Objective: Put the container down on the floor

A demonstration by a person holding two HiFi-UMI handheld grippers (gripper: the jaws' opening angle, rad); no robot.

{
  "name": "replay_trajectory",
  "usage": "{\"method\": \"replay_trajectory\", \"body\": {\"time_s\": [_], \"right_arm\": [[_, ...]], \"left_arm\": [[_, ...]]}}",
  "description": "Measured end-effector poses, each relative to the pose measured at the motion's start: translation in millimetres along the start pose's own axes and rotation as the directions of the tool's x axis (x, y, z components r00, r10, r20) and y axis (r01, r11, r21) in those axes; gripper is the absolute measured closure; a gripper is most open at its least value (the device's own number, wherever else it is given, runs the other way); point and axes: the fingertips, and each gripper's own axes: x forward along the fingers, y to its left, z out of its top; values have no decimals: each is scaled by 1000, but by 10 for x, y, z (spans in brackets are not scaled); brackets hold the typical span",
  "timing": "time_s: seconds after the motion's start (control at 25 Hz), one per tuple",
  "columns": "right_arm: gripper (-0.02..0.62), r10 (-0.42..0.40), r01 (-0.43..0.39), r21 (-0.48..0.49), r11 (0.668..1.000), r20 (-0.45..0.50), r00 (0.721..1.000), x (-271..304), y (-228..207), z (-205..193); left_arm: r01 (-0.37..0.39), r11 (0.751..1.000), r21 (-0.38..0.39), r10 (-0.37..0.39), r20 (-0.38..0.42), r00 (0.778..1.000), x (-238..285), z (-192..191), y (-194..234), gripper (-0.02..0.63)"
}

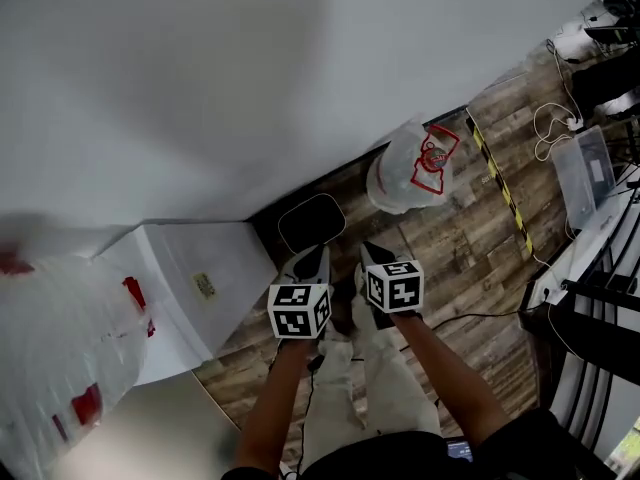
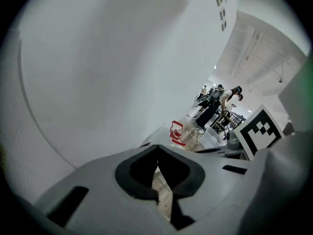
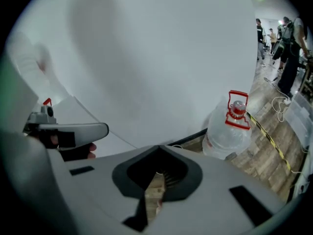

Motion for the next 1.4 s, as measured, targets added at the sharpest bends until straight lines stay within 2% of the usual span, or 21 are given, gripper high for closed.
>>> {"method": "replay_trajectory", "body": {"time_s": [0.32, 0.52, 0.76, 1.08, 1.4], "right_arm": [[566, 35, -35, -4, 999, 106, 994, -798, 415, 486], [566, 52, -51, -9, 999, 163, 985, -1197, 609, 699], [566, 72, -65, -39, 997, 240, 968, -1585, 912, 996], [566, 121, -90, -101, 991, 356, 927, -2168, 1385, 1485], [566, 157, -88, -176, 981, 431, 889, -2735, 1775, 1662]], "left_arm": [[17, 996, 86, -24, 81, 996, -693, 626, -511, 588], [27, 994, 104, -41, 134, 990, -1083, 915, -770, 588], [47, 993, 110, -69, 208, 976, -1487, 1229, -887, 588], [67, 988, 136, -103, 280, 954, -2058, 1580, -1071, 588], [86, 974, 208, -152, 325, 934, -2624, 1792, -1317, 588]]}}
